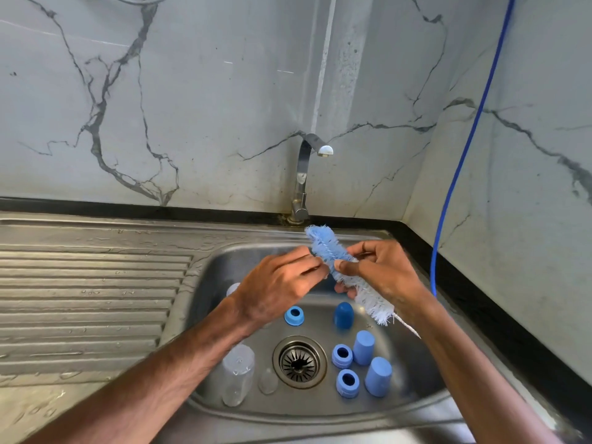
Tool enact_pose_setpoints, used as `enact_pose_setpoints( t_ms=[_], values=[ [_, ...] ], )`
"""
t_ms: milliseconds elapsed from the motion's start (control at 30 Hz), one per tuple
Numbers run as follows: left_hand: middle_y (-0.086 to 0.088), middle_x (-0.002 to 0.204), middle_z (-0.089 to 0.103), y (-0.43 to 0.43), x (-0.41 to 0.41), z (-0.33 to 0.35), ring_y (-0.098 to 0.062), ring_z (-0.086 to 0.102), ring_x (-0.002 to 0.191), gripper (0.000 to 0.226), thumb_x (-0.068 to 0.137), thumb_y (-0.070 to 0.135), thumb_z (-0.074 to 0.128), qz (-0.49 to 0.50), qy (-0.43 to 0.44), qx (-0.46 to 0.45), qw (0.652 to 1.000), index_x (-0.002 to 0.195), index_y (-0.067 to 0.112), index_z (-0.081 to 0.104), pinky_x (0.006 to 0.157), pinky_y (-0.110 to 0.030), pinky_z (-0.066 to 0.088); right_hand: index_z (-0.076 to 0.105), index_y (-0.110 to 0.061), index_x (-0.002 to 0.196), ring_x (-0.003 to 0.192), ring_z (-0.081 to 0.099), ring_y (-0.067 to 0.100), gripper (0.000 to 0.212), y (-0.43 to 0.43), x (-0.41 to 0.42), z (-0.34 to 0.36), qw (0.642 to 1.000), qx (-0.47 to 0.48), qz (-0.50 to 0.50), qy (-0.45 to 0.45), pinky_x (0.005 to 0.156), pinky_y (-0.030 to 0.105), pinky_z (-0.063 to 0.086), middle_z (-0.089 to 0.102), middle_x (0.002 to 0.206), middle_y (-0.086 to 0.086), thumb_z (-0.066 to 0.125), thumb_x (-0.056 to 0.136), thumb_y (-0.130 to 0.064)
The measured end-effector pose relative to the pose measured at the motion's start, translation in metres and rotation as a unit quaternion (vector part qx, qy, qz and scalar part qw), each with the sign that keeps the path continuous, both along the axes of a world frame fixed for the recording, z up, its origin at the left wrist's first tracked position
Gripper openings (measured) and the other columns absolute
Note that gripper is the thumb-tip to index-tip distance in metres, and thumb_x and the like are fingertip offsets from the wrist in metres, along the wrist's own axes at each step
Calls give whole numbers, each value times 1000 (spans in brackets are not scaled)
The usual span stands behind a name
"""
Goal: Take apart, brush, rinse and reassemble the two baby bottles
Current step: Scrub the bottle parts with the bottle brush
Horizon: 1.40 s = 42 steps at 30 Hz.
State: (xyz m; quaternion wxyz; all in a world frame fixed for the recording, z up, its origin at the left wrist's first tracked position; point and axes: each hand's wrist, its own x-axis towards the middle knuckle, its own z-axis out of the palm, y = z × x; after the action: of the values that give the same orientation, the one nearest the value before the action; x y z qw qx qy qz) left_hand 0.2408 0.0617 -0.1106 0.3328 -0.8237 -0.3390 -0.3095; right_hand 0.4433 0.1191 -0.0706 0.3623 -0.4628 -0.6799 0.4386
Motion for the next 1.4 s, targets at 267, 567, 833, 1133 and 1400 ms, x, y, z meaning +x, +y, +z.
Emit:
enact_pose_setpoints(
  t_ms=[267, 567, 833, 1133, 1400],
  values=[
    [11, 81, 76, 5, 6, -10, -1, 66, 65, 5, 92, 18, 76, 16, -416, -217, 883, 95, 17, 81, 58, -20, 53, 69, -15, 98, 62, 76, 20, 17, -1, 8, -1, 981, 125, -113, -100, 60, 42, 65, 76, 89, 4, 81, 87, -9],
    [-13, 95, 79, 10, 11, -3, -8, 66, 63, 17, 86, 6, 75, -117, -792, -490, 344, 101, 1, 75, 57, -17, 56, 68, -30, 97, 79, 62, 2, 20, 0, -14, -11, 937, 289, -72, -184, 71, 29, 52, 68, 87, -19, 83, 84, -26],
    [-7, 77, 74, 10, 9, 0, -7, 60, 56, 11, 90, 3, 67, -140, -795, -499, 314, 99, 0, 73, 51, -15, 52, 65, -31, 97, 81, 64, 4, 20, -1, -16, -13, 932, 317, -40, -173, 72, 34, 57, 69, 90, -19, 82, 86, -26],
    [-10, 88, 78, 17, 4, -10, -6, 60, 60, 13, 89, 6, 69, -118, -750, -506, 409, 100, 2, 76, 54, -16, 50, 65, -31, 93, 80, 64, 4, 20, 4, -12, -13, 936, 292, -65, -186, 71, 36, 56, 68, 88, -19, 82, 86, -26],
    [-7, 84, 78, 19, -3, -14, -6, 59, 63, 17, 87, 6, 74, -53, -679, -474, 558, 81, 19, 83, 56, -18, 48, 65, -34, 92, 82, 62, 1, 20, 6, -13, -18, 945, 260, -34, -194, 68, 24, 50, 64, 87, -23, 83, 85, -29]
  ],
)
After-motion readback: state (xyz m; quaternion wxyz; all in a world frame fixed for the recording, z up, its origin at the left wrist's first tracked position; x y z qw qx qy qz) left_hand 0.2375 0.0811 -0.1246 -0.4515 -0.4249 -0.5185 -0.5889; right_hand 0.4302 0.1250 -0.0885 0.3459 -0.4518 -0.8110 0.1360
